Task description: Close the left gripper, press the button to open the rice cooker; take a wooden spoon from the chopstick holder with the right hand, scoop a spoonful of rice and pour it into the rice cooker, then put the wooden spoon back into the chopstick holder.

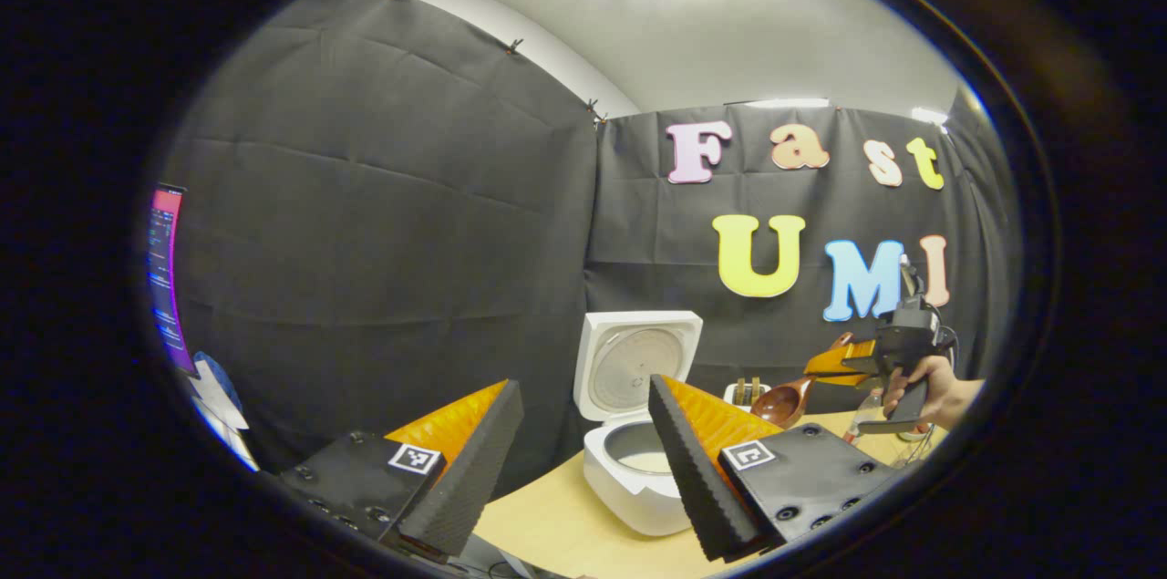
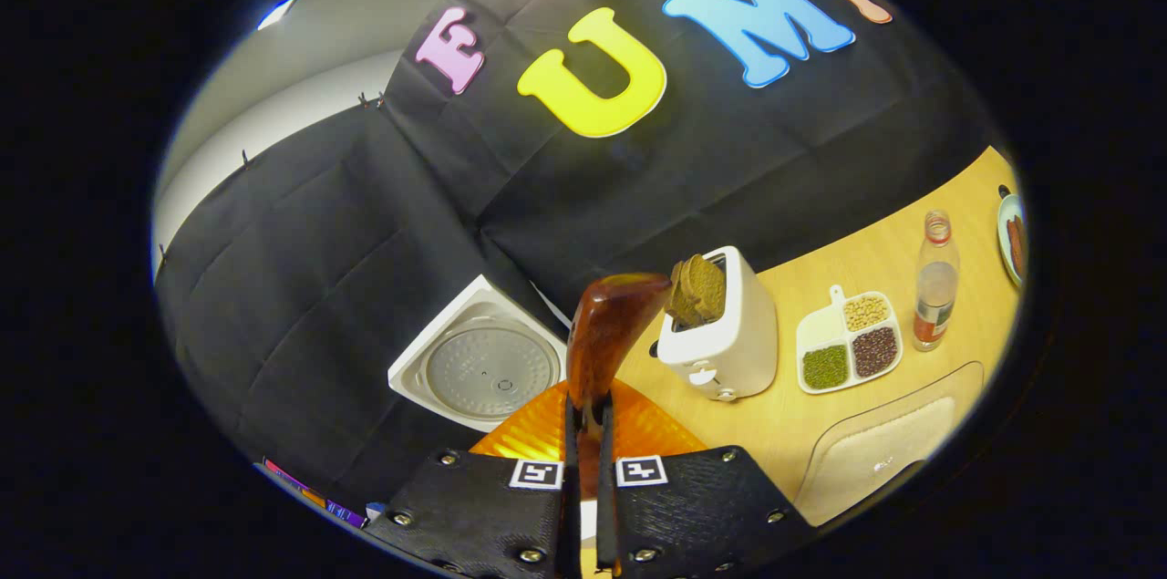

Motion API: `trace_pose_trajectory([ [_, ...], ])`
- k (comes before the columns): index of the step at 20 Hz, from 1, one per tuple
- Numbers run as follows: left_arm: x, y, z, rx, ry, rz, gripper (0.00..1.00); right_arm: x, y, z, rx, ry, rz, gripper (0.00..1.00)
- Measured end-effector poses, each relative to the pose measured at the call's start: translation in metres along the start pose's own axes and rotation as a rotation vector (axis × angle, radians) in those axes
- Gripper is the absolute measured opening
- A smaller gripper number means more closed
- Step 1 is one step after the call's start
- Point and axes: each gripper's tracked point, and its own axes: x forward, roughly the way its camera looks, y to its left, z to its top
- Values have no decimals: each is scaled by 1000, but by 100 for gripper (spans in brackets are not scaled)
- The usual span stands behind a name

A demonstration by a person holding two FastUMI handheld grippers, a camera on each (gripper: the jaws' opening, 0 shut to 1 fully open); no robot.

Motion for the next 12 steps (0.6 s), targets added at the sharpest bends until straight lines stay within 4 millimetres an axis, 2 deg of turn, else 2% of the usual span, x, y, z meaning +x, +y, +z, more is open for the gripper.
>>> trace_pose_trajectory([
  [6, 16, -48, 10, -3, -24, -66, 99, -56, -54, 46, -10, -96, -91, 7],
  [8, 20, -65, 14, -8, -34, -94, 96, -82, -74, 60, -30, -126, -130, 7],
  [9, 22, -72, 16, -8, -39, -107, 99, -95, -84, 65, -45, -140, -152, 7],
  [12, 26, -95, 19, -10, -48, -145, 94, -126, -120, 84, -77, -179, -226, 7],
])
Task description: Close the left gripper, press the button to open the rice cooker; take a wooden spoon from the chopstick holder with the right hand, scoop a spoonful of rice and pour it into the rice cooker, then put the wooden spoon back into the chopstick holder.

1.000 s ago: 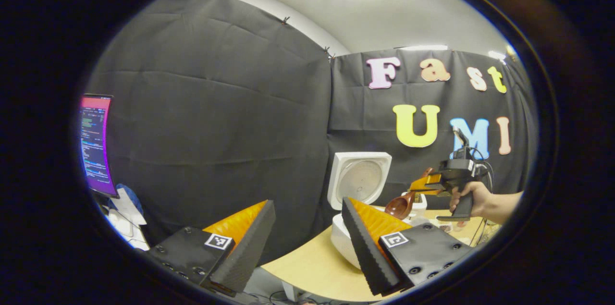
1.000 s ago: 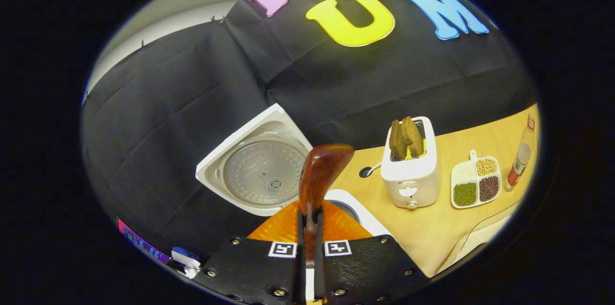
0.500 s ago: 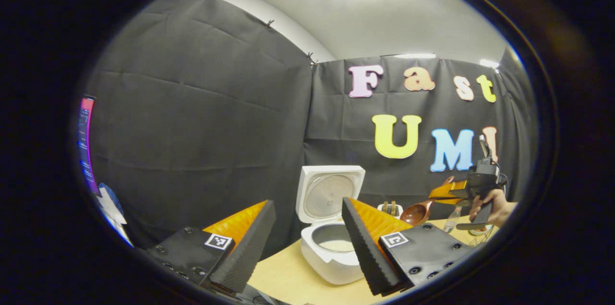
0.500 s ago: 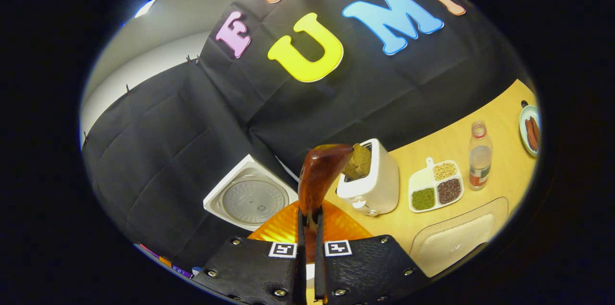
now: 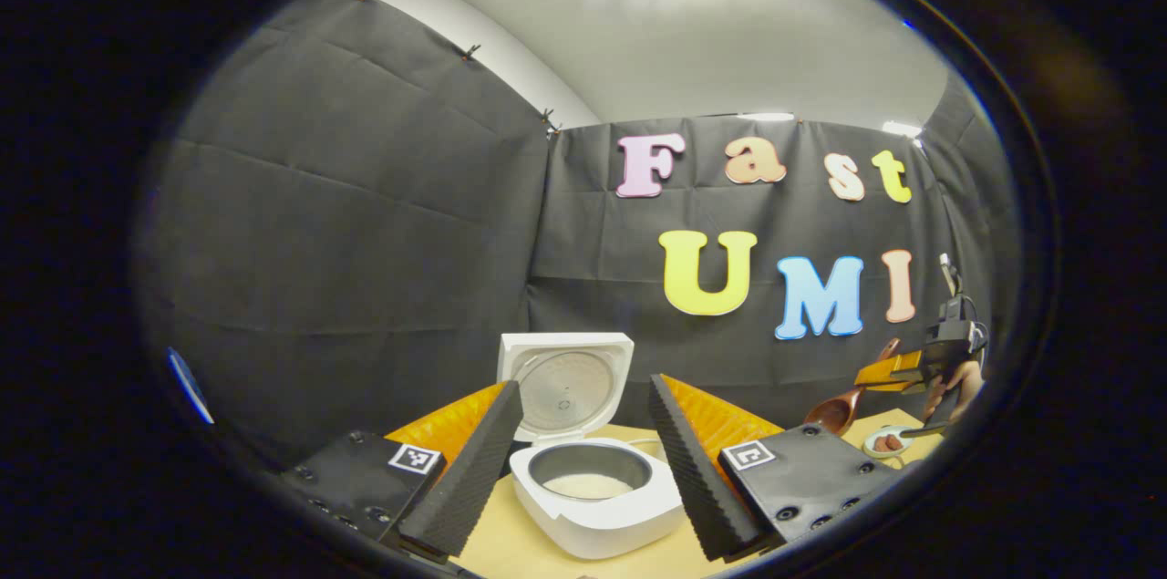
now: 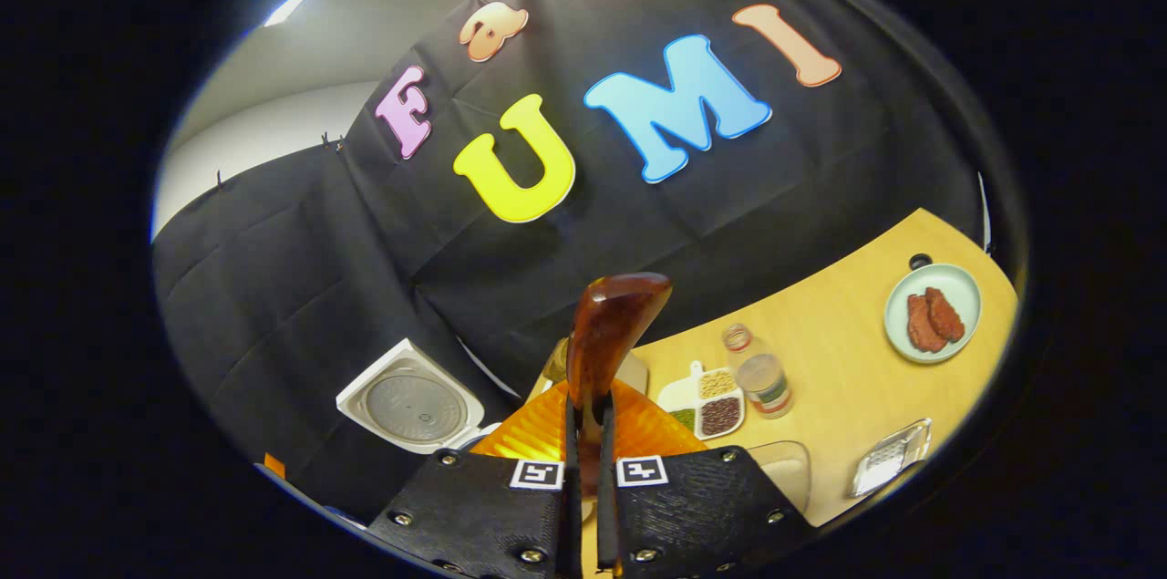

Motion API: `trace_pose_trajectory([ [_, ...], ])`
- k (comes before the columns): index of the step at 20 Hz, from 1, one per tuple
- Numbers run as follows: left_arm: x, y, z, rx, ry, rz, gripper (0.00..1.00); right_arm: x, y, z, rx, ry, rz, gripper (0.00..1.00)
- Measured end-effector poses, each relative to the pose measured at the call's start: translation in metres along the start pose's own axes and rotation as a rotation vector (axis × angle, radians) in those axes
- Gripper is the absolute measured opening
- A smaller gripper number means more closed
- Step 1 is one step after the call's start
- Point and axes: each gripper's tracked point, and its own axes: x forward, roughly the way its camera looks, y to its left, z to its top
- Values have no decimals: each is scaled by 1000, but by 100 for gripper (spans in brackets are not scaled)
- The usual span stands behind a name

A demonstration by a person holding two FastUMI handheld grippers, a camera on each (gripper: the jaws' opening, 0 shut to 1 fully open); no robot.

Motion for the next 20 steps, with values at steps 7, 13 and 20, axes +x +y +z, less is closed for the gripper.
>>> trace_pose_trajectory([
  [7, 12, -43, 1, -22, -5, -71, 96, -42, -88, 12, -34, -47, -155, 7],
  [13, 17, -78, -3, -25, 5, -122, 96, -68, -165, 0, -57, -32, -297, 7],
  [20, 16, -99, -6, 2, 13, -156, 99, -89, -216, -28, -80, 9, -397, 7],
])
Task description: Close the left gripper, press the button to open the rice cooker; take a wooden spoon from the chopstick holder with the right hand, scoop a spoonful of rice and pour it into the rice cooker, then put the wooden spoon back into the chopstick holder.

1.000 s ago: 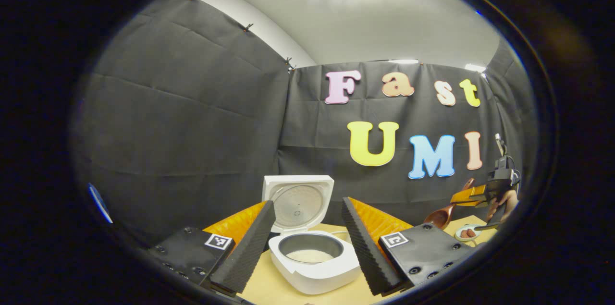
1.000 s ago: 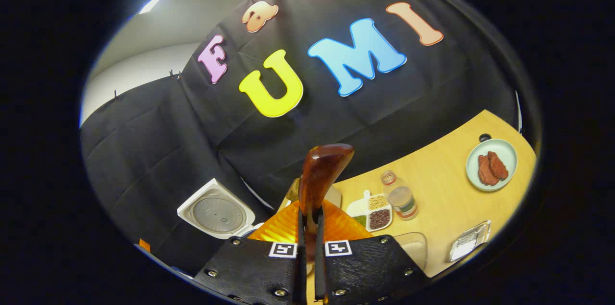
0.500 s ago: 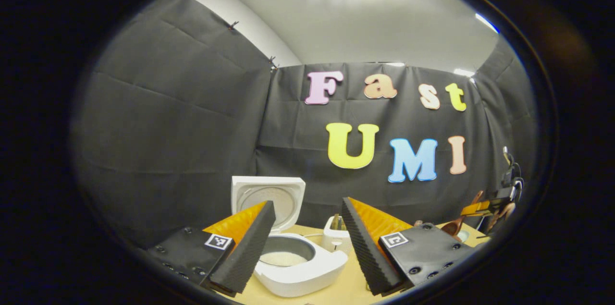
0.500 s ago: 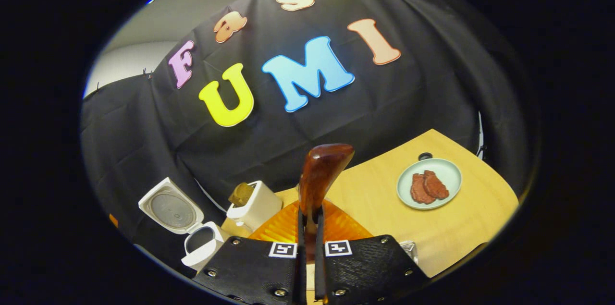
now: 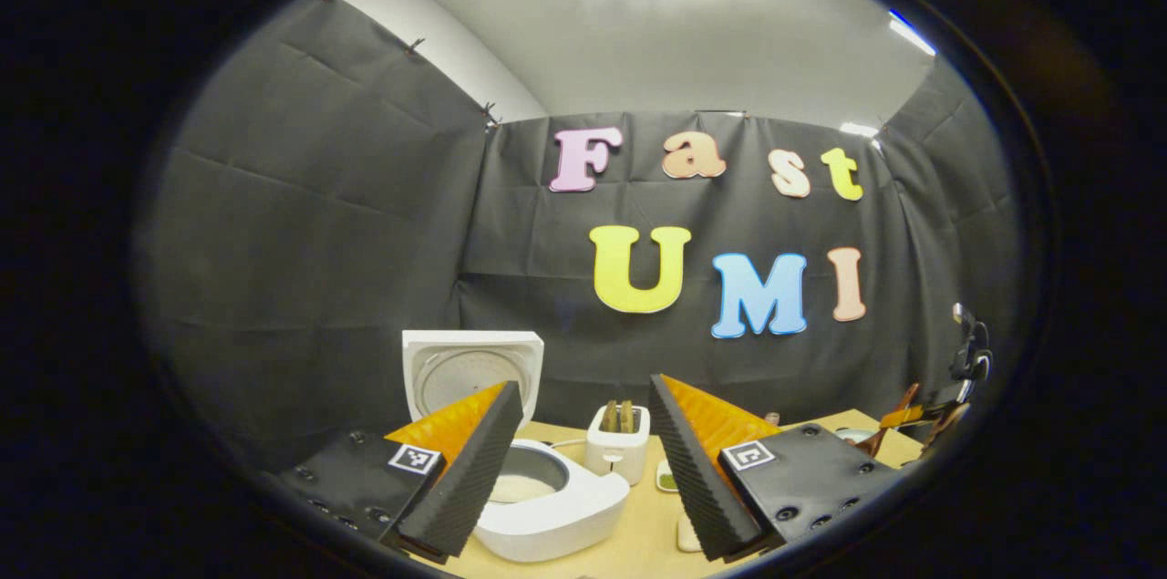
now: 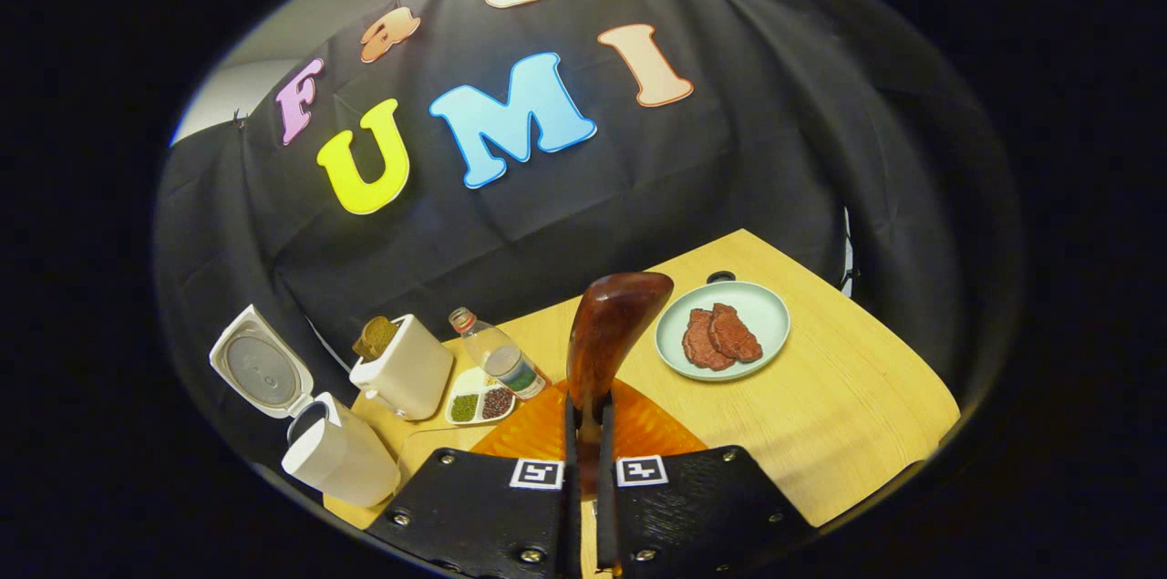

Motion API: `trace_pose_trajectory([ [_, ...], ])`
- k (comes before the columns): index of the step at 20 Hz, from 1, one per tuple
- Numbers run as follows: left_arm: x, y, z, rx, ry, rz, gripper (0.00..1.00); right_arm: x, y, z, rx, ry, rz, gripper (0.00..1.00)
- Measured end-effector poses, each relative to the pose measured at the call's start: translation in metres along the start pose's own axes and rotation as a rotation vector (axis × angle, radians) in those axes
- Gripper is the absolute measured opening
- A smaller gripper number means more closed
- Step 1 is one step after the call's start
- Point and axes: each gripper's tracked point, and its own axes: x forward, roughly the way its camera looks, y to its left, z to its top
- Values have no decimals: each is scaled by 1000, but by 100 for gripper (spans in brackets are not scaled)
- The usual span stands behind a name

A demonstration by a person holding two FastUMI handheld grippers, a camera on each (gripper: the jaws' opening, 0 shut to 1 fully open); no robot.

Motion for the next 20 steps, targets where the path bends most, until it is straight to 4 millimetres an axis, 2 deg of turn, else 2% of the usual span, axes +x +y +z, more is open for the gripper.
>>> trace_pose_trajectory([
  [9, -3, 1, -10, 3, 29, 3, 96, 14, -24, -51, 7, 103, -45, 8],
  [12, -3, 5, -11, 13, 32, 9, 96, 18, -23, -60, 50, 128, -31, 9],
  [14, -5, 7, -9, 16, 29, 11, 96, 11, -18, -58, 77, 118, 1, 14],
  [16, -4, 8, -11, 21, 34, 15, 99, 10, -20, -51, 76, 106, 6, 37],
  [19, -2, 7, -11, 21, 38, 16, 96, 1, -29, -39, 21, 68, -31, 93],
  [20, -1, 7, -12, 20, 37, 16, 99, -2, -31, -32, -8, 48, -45, 97],
])
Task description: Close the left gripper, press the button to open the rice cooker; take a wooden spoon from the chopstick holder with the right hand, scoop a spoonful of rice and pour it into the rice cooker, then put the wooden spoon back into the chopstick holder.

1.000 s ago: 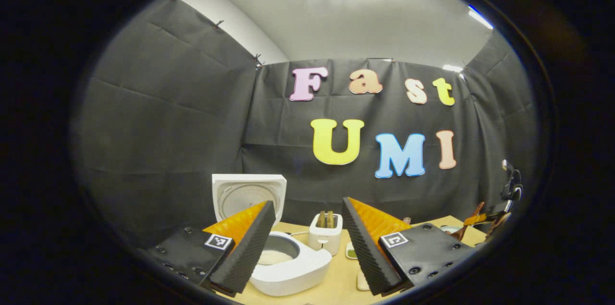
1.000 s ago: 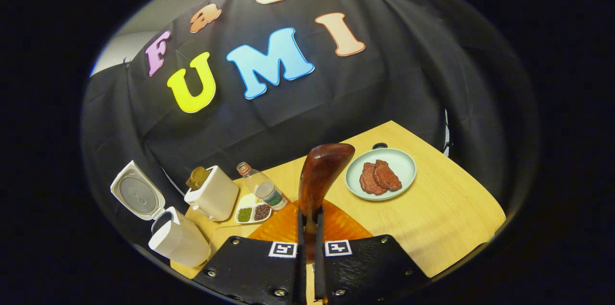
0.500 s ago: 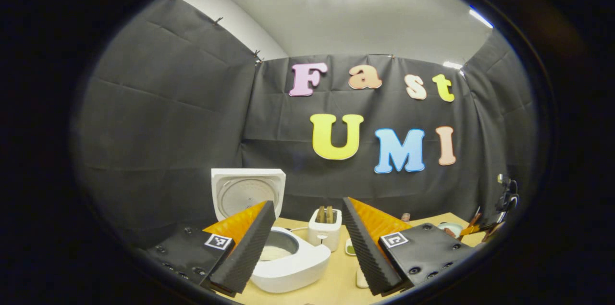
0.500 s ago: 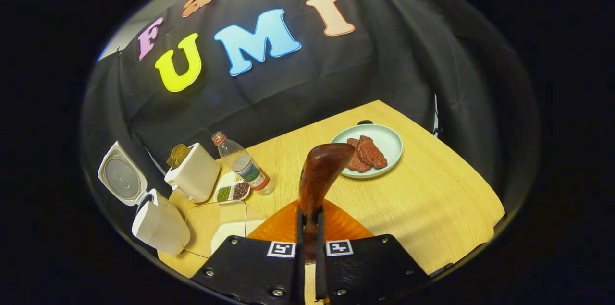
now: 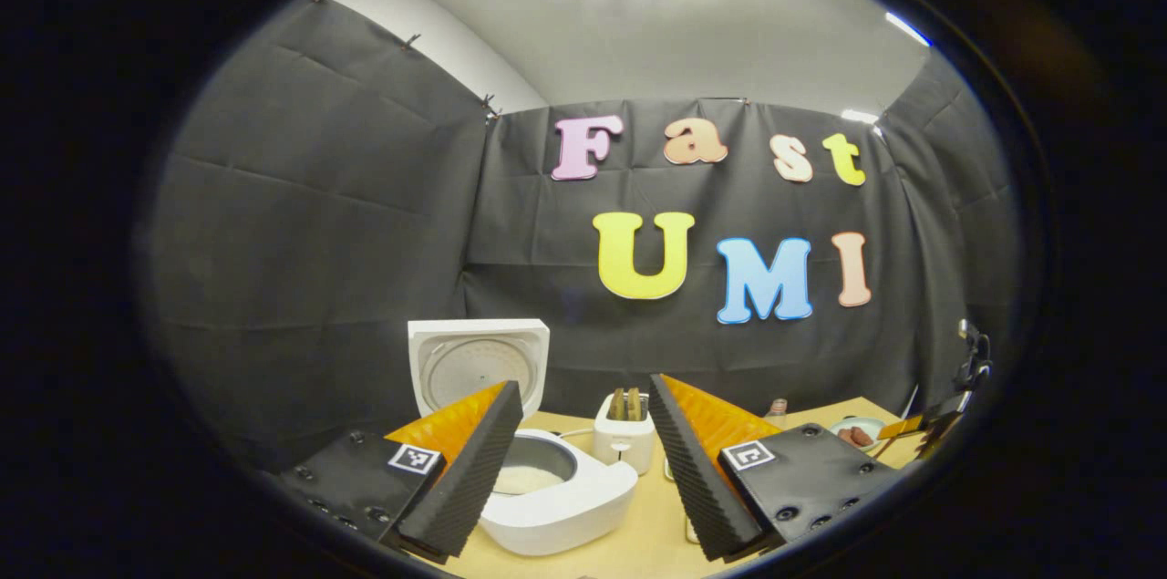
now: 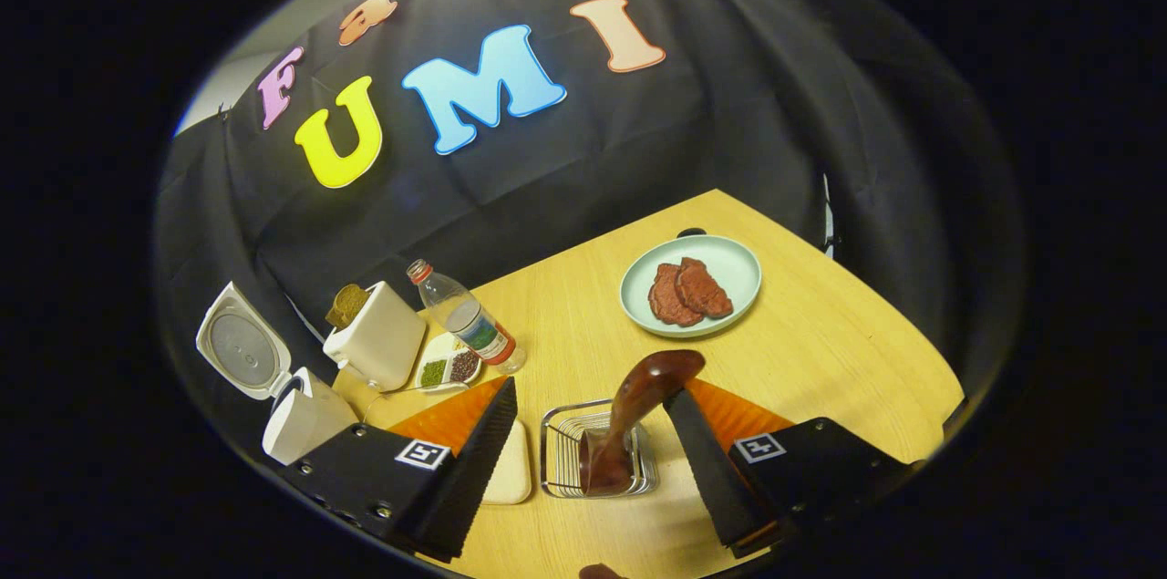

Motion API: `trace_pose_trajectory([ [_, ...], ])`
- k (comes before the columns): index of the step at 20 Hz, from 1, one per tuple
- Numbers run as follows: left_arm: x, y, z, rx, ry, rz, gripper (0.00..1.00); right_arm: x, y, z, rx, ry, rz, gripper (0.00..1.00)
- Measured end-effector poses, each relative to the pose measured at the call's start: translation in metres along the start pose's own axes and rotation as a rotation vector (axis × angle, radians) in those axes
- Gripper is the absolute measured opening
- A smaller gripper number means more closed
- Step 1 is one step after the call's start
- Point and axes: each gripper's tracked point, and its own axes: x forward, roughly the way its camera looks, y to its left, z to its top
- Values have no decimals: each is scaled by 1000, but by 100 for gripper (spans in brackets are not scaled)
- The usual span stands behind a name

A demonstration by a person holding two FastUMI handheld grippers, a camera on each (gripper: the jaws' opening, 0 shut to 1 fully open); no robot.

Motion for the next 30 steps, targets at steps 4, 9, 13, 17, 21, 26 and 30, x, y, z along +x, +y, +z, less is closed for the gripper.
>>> trace_pose_trajectory([
  [4, 10, 7, 0, 16, 0, 28, 96, -29, -5, 40, -128, -129, -53, 97],
  [9, 33, 24, 3, 42, 11, 99, 96, -75, 12, 92, -215, -275, -50, 98],
  [13, 66, 46, 13, 20, 13, 156, 96, -109, 26, 113, -283, -361, -49, 97],
  [17, 111, 79, 26, 17, 12, 222, 96, -136, 32, 126, -331, -423, -77, 97],
  [21, 160, 109, 38, 28, 6, 276, 96, -156, 27, 132, -332, -466, -124, 97],
  [26, 225, 138, 41, -27, 10, 282, 99, -171, 22, 128, -348, -477, -178, 97],
  [30, 272, 160, 35, -23, 35, 289, 99, -175, 17, 118, -343, -469, -211, 98],
])
